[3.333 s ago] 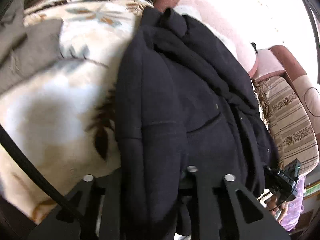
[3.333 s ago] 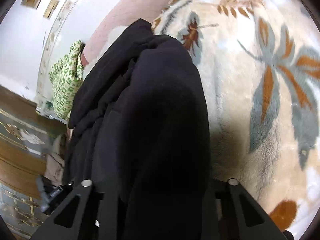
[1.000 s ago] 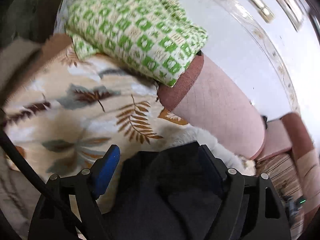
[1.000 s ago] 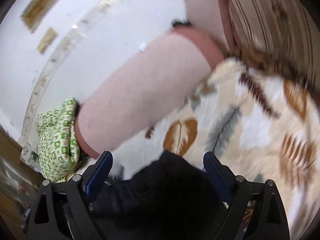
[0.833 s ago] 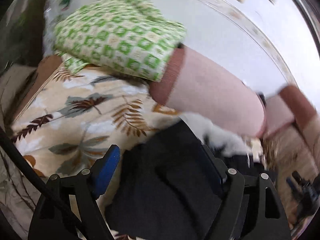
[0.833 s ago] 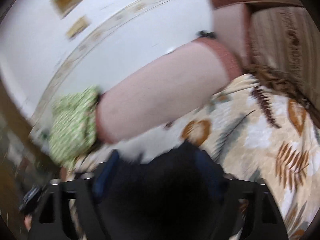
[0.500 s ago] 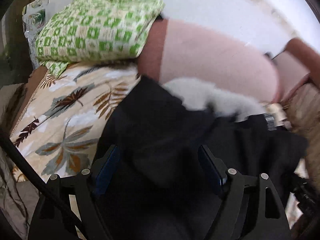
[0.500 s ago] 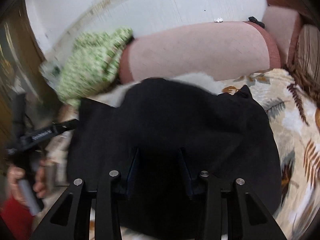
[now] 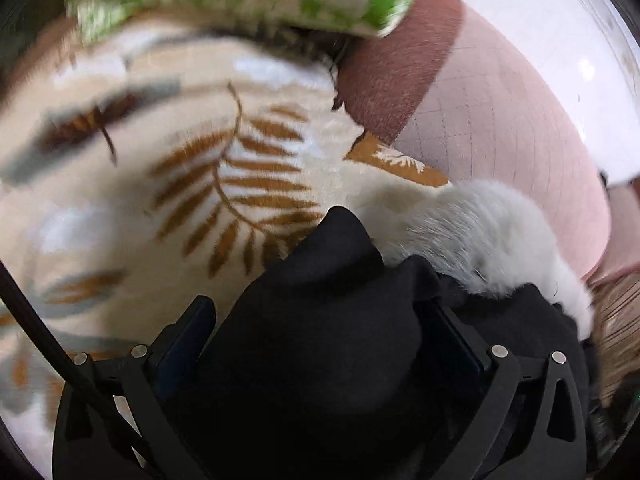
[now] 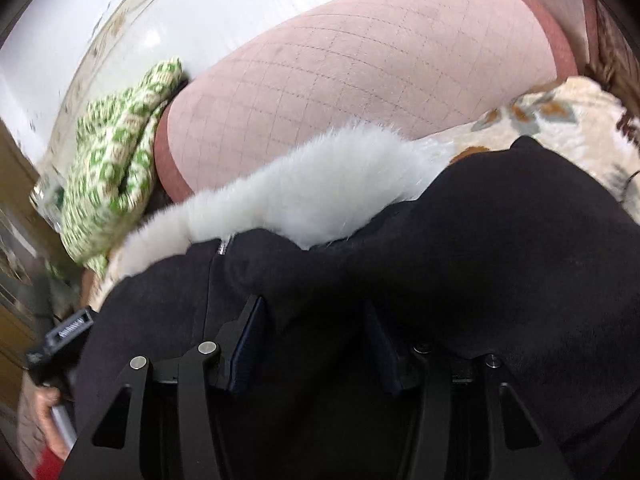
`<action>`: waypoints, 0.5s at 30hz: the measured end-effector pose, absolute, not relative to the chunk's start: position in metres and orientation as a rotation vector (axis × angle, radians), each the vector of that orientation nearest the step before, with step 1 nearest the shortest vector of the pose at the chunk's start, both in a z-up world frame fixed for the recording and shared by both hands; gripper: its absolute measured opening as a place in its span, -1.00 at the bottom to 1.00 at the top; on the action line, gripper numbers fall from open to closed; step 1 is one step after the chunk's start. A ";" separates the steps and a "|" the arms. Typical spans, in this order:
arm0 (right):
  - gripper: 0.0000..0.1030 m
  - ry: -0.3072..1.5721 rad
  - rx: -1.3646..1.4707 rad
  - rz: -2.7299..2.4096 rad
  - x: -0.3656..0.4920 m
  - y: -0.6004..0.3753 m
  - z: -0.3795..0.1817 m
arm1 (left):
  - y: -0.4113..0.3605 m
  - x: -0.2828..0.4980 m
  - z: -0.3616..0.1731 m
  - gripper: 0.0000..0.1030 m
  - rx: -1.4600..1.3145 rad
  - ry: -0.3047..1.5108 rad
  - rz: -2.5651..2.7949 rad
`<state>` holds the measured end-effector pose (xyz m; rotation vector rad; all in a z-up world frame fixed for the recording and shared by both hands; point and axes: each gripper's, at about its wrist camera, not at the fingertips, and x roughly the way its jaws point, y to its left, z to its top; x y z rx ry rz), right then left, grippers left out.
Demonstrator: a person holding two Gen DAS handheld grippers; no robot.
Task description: Fold large clothes
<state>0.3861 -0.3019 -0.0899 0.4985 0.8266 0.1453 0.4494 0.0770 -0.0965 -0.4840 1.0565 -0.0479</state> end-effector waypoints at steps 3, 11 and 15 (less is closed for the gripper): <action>0.04 0.807 0.562 0.169 0.386 -0.307 -0.093 | 0.078 0.445 -0.098 1.00 -0.512 1.035 -0.066; 0.08 0.866 0.453 0.091 0.374 -0.295 -0.050 | 0.114 0.401 -0.032 0.98 -0.512 0.989 0.005; 0.08 0.752 0.459 0.033 0.327 -0.315 -0.011 | 0.137 0.359 0.011 0.99 -0.453 0.905 0.052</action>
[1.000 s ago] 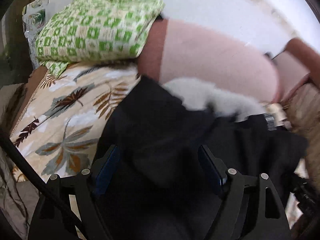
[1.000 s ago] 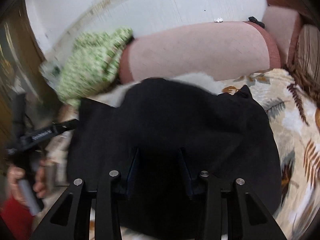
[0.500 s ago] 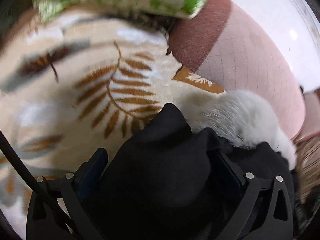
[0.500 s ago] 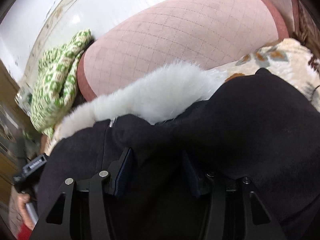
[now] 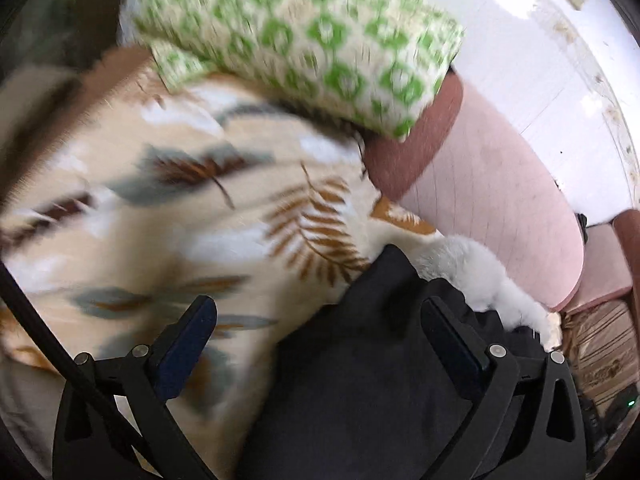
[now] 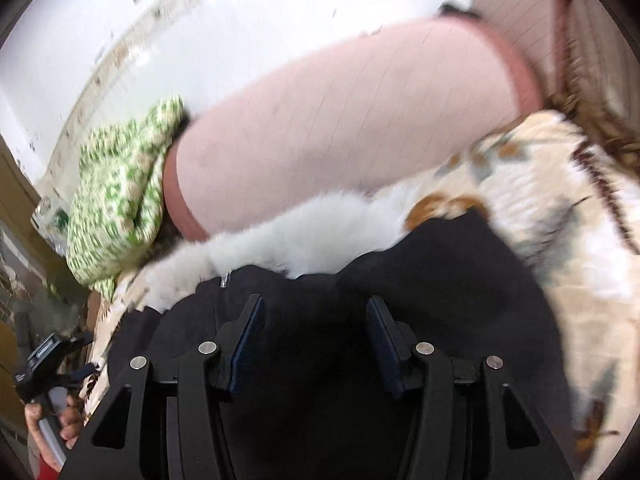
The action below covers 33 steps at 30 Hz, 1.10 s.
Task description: Fold large clothes
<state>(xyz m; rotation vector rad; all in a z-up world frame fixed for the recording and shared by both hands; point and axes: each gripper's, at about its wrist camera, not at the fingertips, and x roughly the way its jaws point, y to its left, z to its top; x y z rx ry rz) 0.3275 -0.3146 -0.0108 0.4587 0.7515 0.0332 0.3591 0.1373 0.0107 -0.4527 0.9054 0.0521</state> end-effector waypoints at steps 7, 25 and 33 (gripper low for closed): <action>-0.15 0.825 0.450 -0.127 0.281 -0.362 -0.057 | 0.138 0.311 0.004 0.99 -0.388 0.890 0.070; 0.29 0.723 0.242 -0.161 0.184 -0.313 -0.009 | 0.089 0.147 0.025 0.99 -0.037 0.627 0.182; 0.85 0.739 0.694 0.021 0.125 -0.335 -0.059 | 0.116 0.178 -0.017 0.99 -0.344 0.812 -0.020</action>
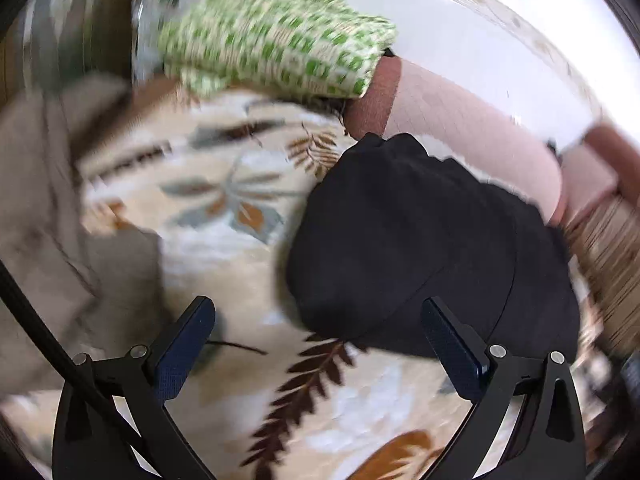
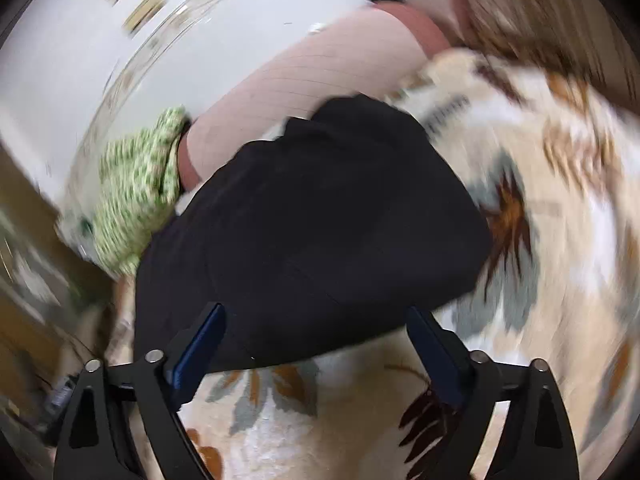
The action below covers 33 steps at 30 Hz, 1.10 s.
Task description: Fold large clothes
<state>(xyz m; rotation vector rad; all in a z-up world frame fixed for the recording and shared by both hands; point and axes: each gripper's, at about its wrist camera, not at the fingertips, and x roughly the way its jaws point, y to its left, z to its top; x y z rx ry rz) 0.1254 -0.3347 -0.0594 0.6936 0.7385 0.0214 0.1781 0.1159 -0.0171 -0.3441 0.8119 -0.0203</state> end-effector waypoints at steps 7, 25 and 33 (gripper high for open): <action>0.97 0.772 0.941 0.016 0.153 -0.368 -0.110 | 0.148 0.249 -0.091 0.98 -0.662 0.971 -0.194; -0.03 0.682 0.993 0.189 0.183 -0.372 -0.063 | 0.099 0.226 -0.014 -0.36 -0.428 0.902 -0.213; 0.45 0.882 0.932 0.050 0.143 -0.378 -0.088 | 0.117 0.194 -0.028 0.08 -0.341 0.936 -0.084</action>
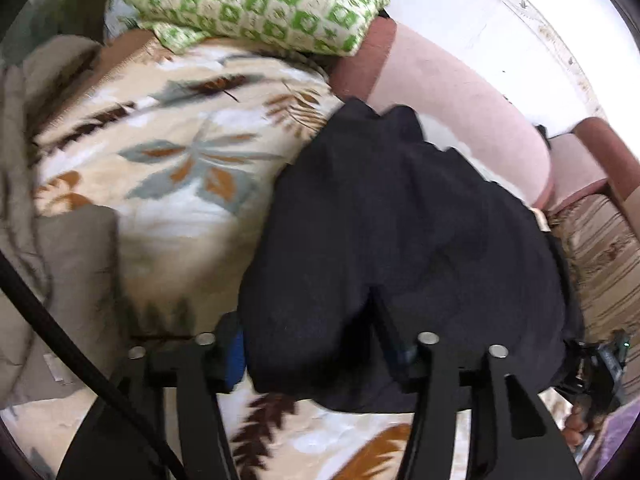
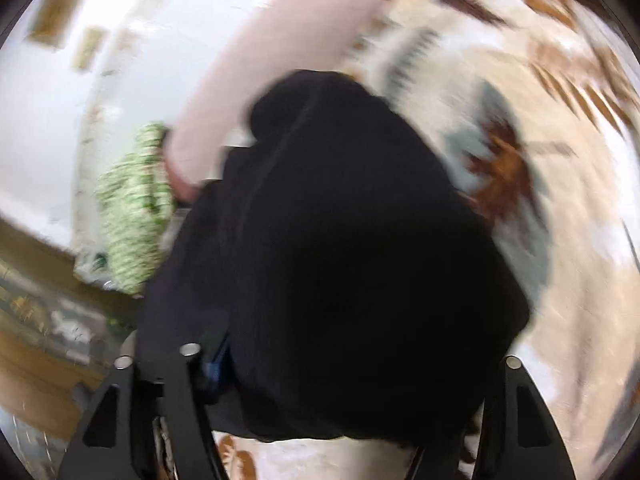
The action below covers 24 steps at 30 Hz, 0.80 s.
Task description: Fold large clothes
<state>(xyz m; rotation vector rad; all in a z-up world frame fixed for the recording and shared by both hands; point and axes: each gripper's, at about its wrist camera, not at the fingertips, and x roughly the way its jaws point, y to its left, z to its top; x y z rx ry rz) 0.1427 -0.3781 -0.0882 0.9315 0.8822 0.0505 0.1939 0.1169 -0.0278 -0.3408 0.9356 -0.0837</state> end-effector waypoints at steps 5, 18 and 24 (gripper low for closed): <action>0.51 0.737 1.051 -0.099 0.098 -0.419 -0.066 | 0.124 0.164 0.009 0.46 -0.248 0.736 0.028; 0.15 0.740 0.539 0.185 0.225 -0.312 -0.027 | 0.039 0.294 -0.016 0.48 -0.171 0.875 -0.109; -0.64 0.747 0.729 0.061 0.259 -0.371 -0.076 | 0.074 0.343 -0.056 0.64 -0.312 0.912 -0.073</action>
